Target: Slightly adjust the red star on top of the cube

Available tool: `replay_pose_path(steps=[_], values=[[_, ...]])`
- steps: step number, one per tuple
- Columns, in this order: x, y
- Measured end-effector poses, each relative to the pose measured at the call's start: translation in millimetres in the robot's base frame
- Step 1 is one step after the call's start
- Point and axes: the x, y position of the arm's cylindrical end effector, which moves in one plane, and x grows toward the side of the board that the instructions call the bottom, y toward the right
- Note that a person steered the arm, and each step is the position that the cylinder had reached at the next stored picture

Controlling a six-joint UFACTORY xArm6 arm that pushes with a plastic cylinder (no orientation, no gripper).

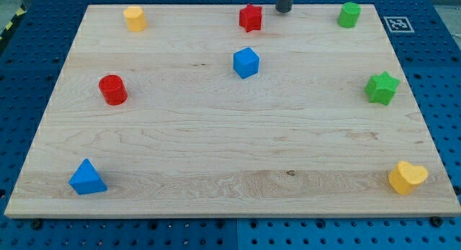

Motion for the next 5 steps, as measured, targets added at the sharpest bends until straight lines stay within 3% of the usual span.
replay_pose_path(steps=[5], values=[[24.7,60.1]])
